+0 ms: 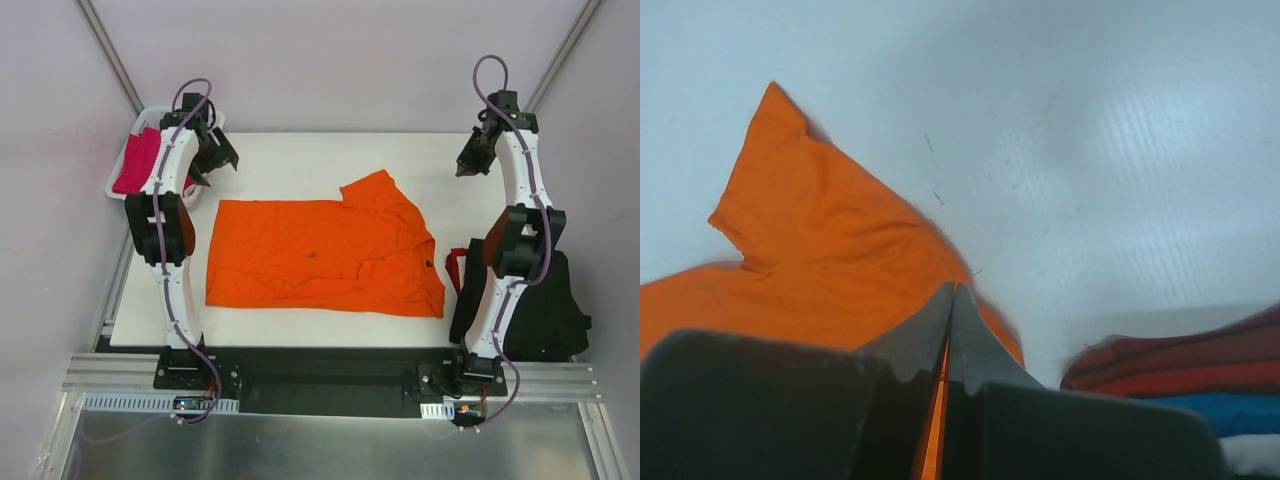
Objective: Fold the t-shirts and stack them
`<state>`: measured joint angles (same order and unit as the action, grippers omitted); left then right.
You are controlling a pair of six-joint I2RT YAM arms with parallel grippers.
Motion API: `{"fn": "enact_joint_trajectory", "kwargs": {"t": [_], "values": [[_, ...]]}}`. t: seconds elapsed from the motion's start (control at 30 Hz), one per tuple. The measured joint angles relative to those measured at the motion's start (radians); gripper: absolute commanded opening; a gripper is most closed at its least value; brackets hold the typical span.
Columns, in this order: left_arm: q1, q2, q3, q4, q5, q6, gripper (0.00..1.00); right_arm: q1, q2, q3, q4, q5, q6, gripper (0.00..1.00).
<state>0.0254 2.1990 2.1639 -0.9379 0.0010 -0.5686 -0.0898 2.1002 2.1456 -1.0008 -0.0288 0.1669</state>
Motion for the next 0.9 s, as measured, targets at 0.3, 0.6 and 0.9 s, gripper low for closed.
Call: {"fn": "enact_joint_trajectory", "kwargs": {"t": [0.3,0.6,0.9], "values": [[-0.055,0.0,-0.142,0.016,-0.027,0.016,0.66,0.022,0.031,-0.059,0.004,-0.068,-0.003,0.01],[-0.039,0.013,-0.143,0.023,-0.071,0.011,0.81,0.029,0.039,-0.174,0.03,-0.137,-0.027,0.01],[-0.052,0.079,-0.105,0.021,-0.018,0.011,0.99,0.071,0.09,-0.153,0.061,-0.194,-0.029,0.01]]}}
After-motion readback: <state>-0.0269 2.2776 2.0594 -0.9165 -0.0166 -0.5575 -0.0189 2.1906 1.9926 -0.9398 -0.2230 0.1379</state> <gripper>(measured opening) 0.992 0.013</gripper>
